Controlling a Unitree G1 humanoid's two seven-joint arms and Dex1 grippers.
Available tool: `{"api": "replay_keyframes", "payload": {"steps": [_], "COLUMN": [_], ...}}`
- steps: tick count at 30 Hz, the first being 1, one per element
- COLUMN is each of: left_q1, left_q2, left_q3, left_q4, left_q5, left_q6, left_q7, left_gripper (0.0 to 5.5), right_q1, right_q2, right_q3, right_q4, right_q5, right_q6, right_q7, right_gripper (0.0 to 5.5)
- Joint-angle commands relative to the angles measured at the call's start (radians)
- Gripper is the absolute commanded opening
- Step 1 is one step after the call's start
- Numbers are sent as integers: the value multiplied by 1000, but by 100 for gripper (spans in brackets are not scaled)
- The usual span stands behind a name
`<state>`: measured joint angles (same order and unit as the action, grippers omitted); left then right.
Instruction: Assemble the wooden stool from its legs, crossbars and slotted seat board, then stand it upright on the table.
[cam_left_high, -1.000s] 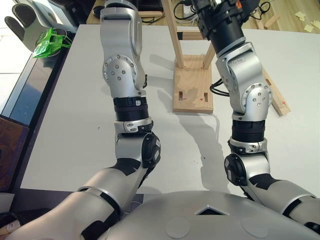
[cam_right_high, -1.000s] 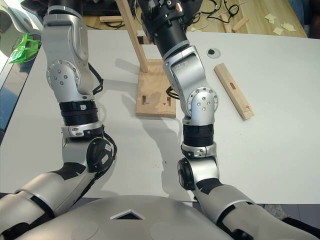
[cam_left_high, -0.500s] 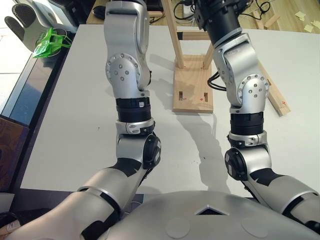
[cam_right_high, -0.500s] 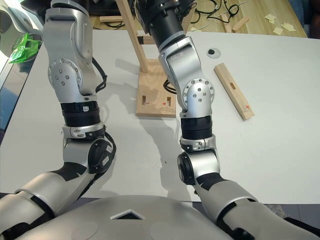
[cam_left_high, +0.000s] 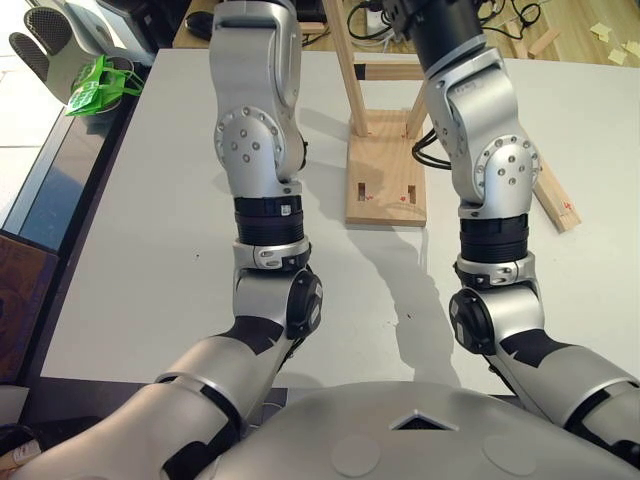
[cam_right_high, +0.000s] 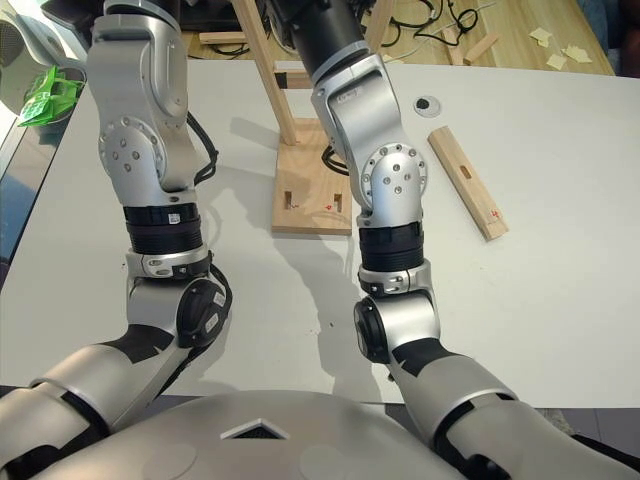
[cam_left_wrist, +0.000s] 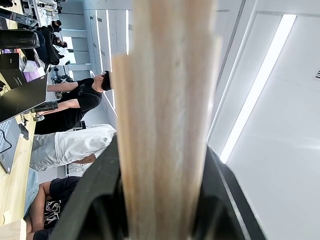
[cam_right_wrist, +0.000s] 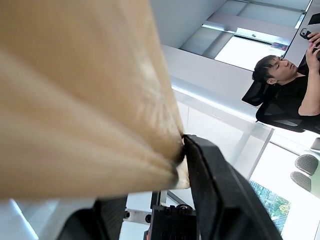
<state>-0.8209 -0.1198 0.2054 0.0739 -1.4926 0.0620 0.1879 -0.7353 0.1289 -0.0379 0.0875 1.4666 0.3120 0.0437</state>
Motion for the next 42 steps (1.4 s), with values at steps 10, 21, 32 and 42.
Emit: {"api": "replay_keyframes", "payload": {"steps": [10,21,32,42], "left_q1": [-56,-18,178,145], "left_q2": [-162,-140,1,414], "left_q3": [-35,-52,-65,139], "left_q4": [-9,-16,-131,-30], "left_q5": [30,51,139,326], "left_q6": [-8,8,150,279], "left_q7": [21,5,28,-160], "left_gripper": [101,304,488,540], "right_q1": [-113,-159,-243,-225], "right_q2": [174,154,47,-223], "right_q3": [2,-34,-138,-178], "right_q4": [17,19,40,48], "right_q5": [-57,-66,-106,-302], "right_q6": [-93,-130,-148,25], "right_q7": [-23,-5,44,219], "right_gripper": [145,104,103,103]}}
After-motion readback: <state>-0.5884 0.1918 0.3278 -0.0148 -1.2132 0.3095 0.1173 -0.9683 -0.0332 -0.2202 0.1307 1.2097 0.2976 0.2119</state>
